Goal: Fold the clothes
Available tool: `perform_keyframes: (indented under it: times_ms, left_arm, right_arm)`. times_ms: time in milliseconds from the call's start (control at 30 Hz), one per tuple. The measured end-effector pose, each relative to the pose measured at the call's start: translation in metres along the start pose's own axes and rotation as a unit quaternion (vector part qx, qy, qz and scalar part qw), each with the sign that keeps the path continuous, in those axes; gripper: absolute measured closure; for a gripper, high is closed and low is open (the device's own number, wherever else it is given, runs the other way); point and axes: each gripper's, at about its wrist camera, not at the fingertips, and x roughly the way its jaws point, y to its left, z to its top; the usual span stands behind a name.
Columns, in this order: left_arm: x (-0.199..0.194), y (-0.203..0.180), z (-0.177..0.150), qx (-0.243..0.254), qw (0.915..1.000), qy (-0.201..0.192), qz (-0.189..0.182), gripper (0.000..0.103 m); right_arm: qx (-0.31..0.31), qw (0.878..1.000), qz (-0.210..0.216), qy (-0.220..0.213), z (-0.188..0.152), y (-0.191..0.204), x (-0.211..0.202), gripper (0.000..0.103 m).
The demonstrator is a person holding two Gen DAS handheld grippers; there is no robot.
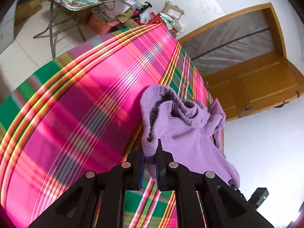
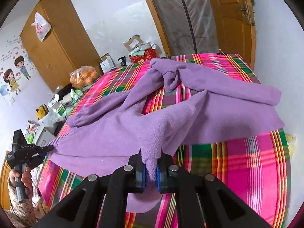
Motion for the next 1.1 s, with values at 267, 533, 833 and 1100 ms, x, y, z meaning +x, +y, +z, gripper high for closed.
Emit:
perform_keyframes:
  times_ms: [267, 533, 833, 1100]
  left_arm:
    - [-0.019, 0.017, -0.032, 0.0, 0.9998, 0.016, -0.008, 0.094]
    - [-0.006, 0.03, -0.044, 0.013, 0.9981, 0.056, 0.02, 0.093]
    - [-0.02, 0.033, -0.028, 0.049, 0.9969, 0.03, 0.054, 0.089]
    - [-0.008, 0.005, -0.001, 0.068, 0.9974, 0.025, -0.001, 0.087]
  right_arm:
    - [0.019, 1.0, -0.008, 0.022, -0.034, -0.007, -0.008, 0.095]
    - [-0.005, 0.997, -0.055, 0.06, -0.046, -0.003, 0.004, 0.09]
    - [-0.11, 0.99, -0.082, -0.014, -0.006, 0.039, -0.023, 0.068]
    - [-0.156, 0.988, 0.0, 0.019, 0.02, 0.107, 0.046, 0.067]
